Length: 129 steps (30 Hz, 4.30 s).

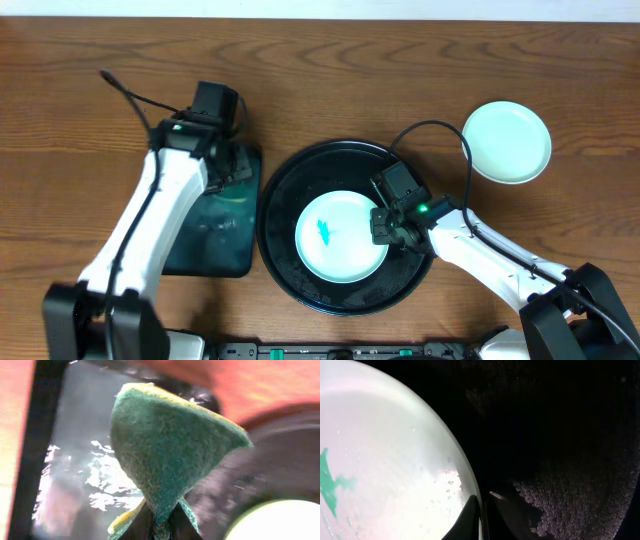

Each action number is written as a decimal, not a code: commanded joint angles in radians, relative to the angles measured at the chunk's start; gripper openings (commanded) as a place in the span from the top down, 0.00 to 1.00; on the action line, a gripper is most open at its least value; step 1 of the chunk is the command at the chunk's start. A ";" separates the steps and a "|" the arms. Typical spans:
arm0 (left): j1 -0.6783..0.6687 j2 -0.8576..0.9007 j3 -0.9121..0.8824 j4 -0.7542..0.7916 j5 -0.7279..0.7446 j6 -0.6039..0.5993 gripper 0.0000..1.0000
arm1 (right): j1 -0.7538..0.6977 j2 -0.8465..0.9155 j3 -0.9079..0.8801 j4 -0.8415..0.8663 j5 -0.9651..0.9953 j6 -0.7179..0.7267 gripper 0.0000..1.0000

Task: Clean dirty plates on tray and stack at the side
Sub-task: 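Move the left gripper with sponge over the green plate, then scrub the green plate with the sponge while right gripper holds rim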

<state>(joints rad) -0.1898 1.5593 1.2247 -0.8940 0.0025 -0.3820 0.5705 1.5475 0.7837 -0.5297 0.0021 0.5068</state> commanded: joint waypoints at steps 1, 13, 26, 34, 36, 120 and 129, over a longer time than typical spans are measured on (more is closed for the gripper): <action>0.003 -0.045 0.023 -0.005 0.213 0.035 0.93 | -0.014 0.008 0.005 0.007 0.074 -0.020 0.99; -0.029 -0.042 0.023 -0.005 0.357 0.049 0.93 | -0.014 0.131 0.005 0.116 0.000 -0.002 0.99; -0.159 -0.026 0.023 0.029 0.383 0.036 0.93 | -0.014 0.167 0.005 0.153 -0.019 0.016 0.99; -0.214 0.108 0.023 0.063 0.385 -0.024 0.93 | -0.014 0.167 0.005 0.151 -0.019 0.016 0.99; -0.230 0.158 0.023 0.085 0.422 -0.023 0.92 | -0.014 0.167 0.005 0.152 -0.019 0.016 0.99; -0.212 0.444 0.023 0.283 0.240 -0.178 0.93 | -0.016 0.167 0.005 0.133 -0.018 0.080 0.99; -0.160 0.442 0.023 0.073 0.139 -0.116 0.93 | -0.016 0.167 0.005 0.133 -0.018 0.080 0.99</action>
<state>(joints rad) -0.3801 1.9644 1.2728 -0.7662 0.4072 -0.5339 0.5518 1.6596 0.8169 -0.3805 -0.0338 0.5705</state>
